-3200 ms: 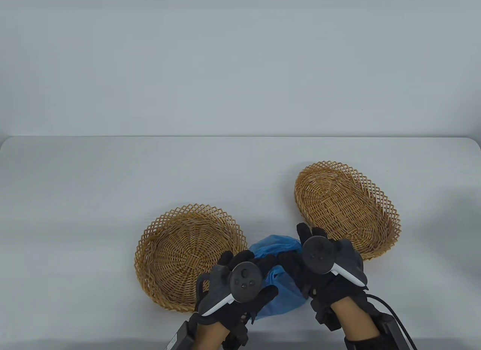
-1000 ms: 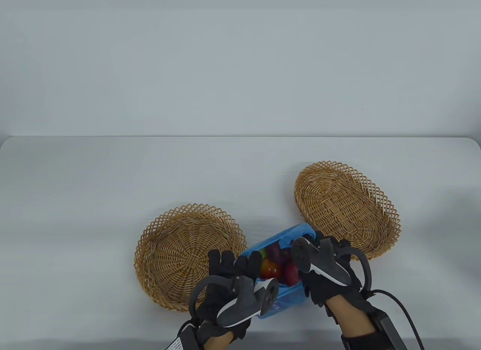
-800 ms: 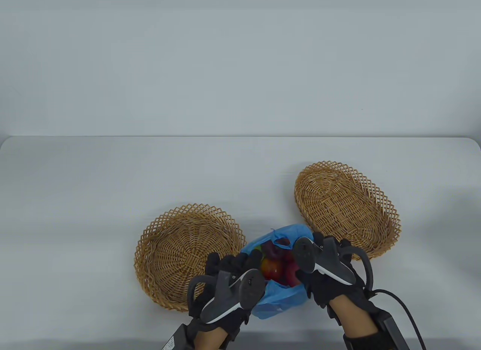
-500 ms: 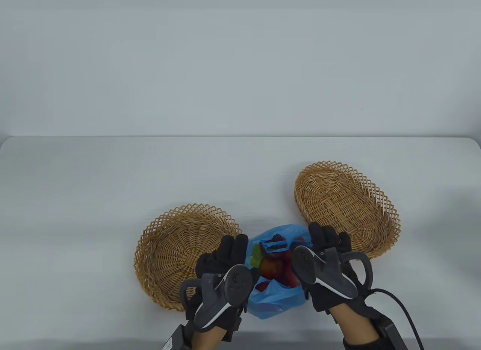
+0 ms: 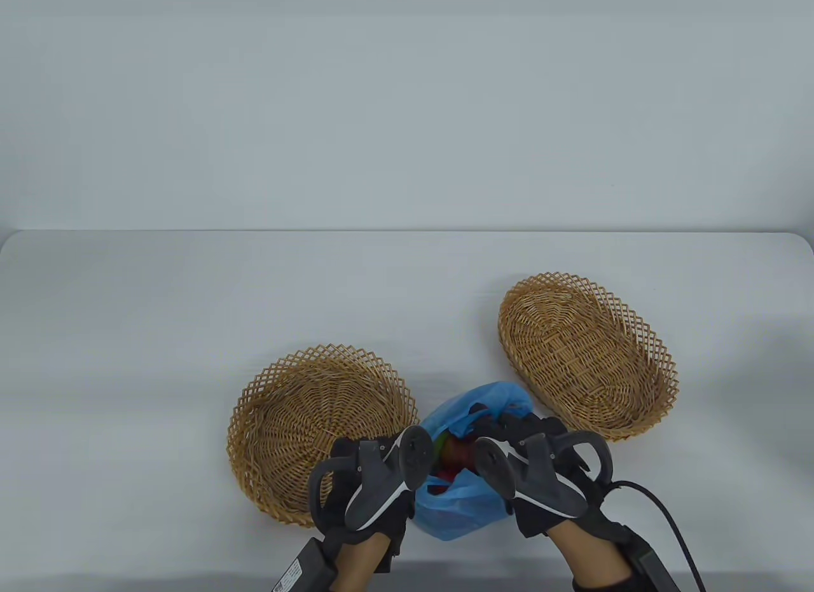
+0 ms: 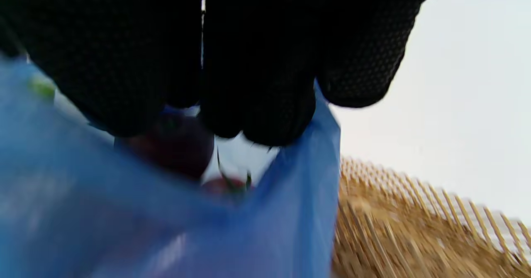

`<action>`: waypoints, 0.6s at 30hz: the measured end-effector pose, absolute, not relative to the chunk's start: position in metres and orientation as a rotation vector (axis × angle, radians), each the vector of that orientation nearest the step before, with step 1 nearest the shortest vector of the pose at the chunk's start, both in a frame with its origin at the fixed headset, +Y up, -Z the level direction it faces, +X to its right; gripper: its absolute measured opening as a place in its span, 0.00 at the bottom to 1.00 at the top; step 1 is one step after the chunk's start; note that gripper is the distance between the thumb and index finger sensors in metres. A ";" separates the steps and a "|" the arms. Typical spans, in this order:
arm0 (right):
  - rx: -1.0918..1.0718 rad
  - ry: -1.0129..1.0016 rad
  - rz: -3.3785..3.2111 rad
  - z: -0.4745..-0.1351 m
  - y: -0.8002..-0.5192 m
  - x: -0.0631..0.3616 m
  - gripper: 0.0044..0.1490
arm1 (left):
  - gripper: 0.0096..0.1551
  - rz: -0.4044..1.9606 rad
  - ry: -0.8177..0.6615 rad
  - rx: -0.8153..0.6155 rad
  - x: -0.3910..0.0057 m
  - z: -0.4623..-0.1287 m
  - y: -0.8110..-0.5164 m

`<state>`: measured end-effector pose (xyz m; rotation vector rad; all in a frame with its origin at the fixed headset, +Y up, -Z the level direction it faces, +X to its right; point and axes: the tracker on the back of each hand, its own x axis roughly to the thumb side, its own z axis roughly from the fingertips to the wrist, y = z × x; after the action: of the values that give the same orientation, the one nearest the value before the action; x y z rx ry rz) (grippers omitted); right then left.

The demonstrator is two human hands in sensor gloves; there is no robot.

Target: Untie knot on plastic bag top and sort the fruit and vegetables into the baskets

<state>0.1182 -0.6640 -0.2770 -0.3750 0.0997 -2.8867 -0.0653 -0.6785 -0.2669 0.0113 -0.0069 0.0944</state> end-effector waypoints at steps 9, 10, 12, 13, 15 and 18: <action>-0.338 -0.285 -2.786 -0.289 -0.689 0.122 0.61 | 0.22 0.121 -0.018 0.032 -0.069 -0.264 -0.678; -0.328 -0.303 -2.777 -0.290 -0.691 0.122 0.61 | 0.22 0.120 -0.020 0.028 -0.069 -0.263 -0.677; -0.333 -0.292 -2.771 -0.292 -0.695 0.122 0.59 | 0.22 0.123 -0.024 0.025 -0.069 -0.263 -0.677; -0.337 -0.284 -2.767 -0.293 -0.698 0.122 0.57 | 0.22 0.121 -0.025 0.025 -0.069 -0.263 -0.677; -0.341 -0.273 -2.776 -0.295 -0.701 0.122 0.53 | 0.22 0.113 -0.025 0.022 -0.069 -0.263 -0.677; -0.334 -0.275 -2.774 -0.295 -0.700 0.122 0.54 | 0.22 0.115 -0.024 0.014 -0.069 -0.263 -0.678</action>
<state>0.1218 -0.7005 -0.2950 -0.3341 -0.2755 -2.7744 -0.0690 -0.6775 -0.2631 0.0144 -0.0238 0.1147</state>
